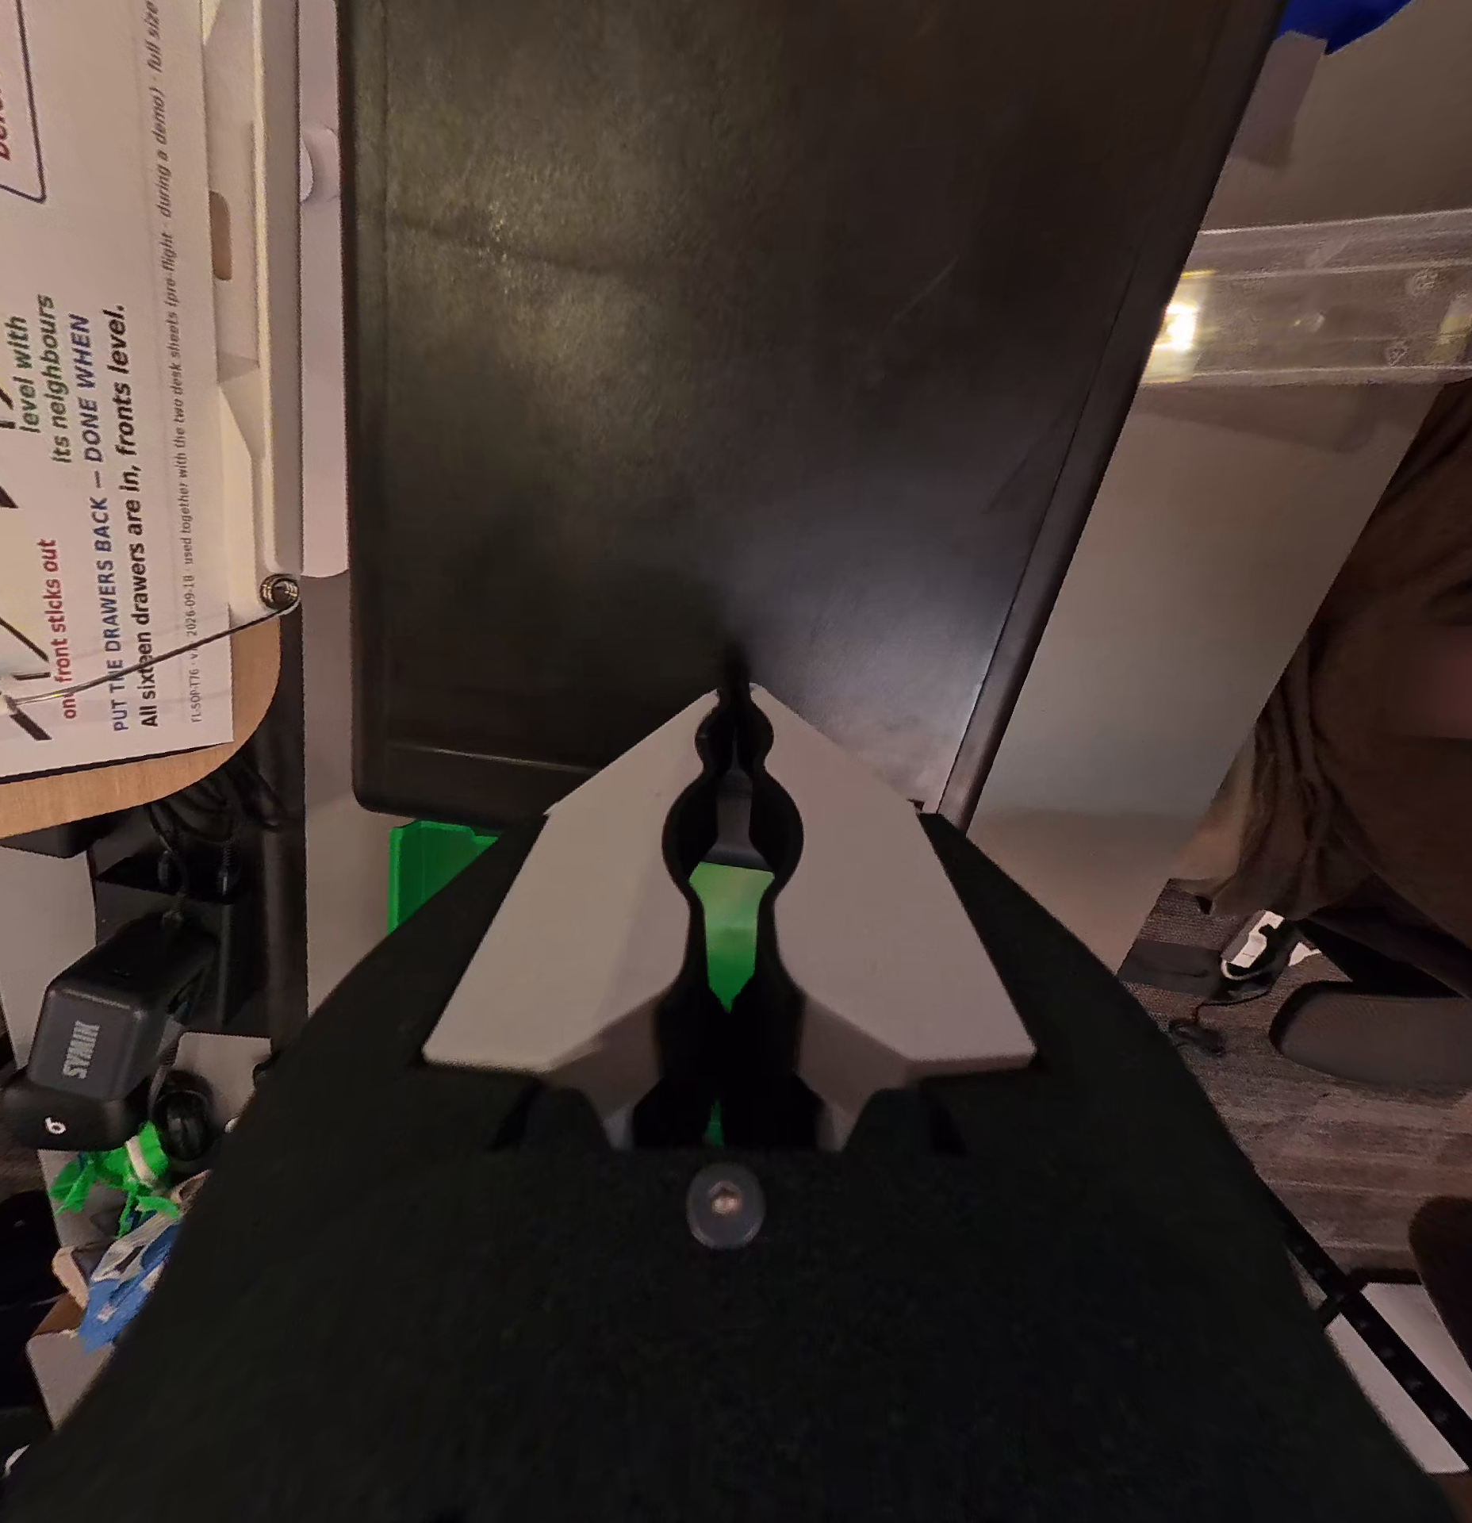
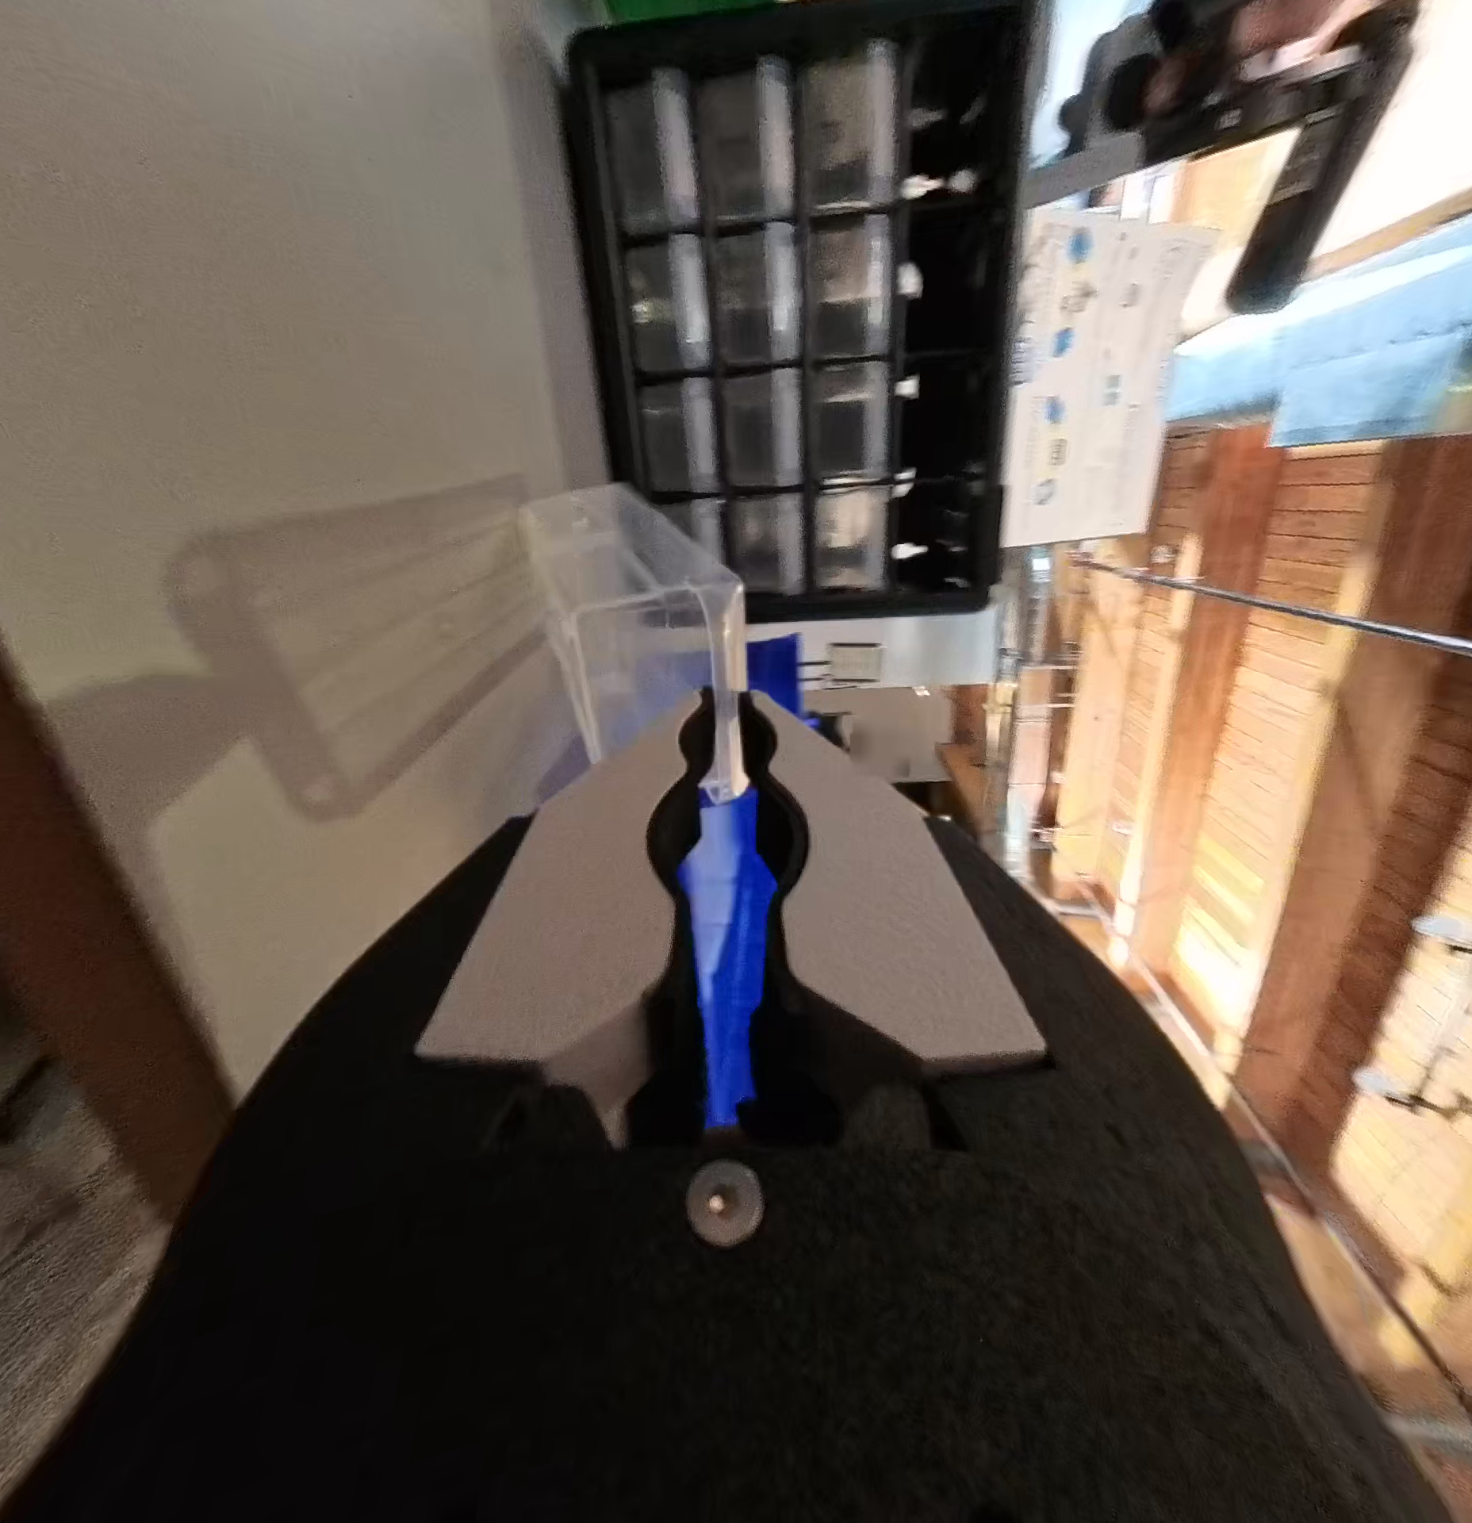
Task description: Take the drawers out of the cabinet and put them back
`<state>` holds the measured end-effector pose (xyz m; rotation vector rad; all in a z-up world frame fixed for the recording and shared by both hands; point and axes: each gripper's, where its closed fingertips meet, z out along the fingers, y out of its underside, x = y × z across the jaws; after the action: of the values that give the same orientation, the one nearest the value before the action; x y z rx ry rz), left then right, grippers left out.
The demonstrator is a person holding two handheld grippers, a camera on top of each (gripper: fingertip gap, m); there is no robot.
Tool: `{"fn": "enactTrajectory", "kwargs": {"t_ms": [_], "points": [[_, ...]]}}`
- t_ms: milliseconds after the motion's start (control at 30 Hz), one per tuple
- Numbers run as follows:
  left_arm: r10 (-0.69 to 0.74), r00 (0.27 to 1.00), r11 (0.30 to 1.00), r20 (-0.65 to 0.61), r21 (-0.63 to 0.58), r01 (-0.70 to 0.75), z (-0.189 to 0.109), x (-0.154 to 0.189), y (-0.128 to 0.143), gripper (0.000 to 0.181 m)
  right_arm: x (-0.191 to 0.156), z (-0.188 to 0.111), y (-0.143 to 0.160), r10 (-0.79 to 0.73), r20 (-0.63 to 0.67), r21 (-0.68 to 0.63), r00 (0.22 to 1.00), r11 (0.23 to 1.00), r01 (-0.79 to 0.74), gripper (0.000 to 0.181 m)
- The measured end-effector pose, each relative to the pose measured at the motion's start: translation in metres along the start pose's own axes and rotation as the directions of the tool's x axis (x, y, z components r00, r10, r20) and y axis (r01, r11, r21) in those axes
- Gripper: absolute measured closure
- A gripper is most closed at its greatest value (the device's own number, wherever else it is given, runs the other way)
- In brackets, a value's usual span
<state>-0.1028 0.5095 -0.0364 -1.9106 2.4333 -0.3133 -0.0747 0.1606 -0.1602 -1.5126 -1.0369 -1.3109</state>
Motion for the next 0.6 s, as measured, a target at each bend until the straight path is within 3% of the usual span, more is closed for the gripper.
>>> {"fn": "enactTrajectory", "kwargs": {"t_ms": [233, 433, 533, 600], "points": [[-0.001, 1.000, 1.000, -0.002, 0.002, 0.001, 0.000, 0.000, -0.001, 0.181, -0.046, -0.009, 0.016, 0.033, 0.222, -0.072, 0.975, 0.997, -0.017, 0.172], [-0.010, 1.000, 1.000, -0.014, 0.024, 0.010, 0.000, 0.000, -0.001, 0.181, -0.056, -0.013, 0.020, 0.259, 0.308, -0.209, 0.915, 0.957, -0.201, 0.170], [0.000, 1.000, 1.000, 0.004, 0.020, 0.000, 0.000, 0.000, -0.001, 0.181, -0.044, -0.022, 0.001, 0.527, 0.369, -0.294, 0.766, 0.847, -0.442, 0.151], [0.011, 1.000, 1.000, 0.020, 0.008, -0.012, 0.000, 0.000, -0.001, 0.181, -0.025, -0.017, -0.015, 0.745, 0.377, -0.395, 0.550, 0.667, -0.632, 0.129]]}}
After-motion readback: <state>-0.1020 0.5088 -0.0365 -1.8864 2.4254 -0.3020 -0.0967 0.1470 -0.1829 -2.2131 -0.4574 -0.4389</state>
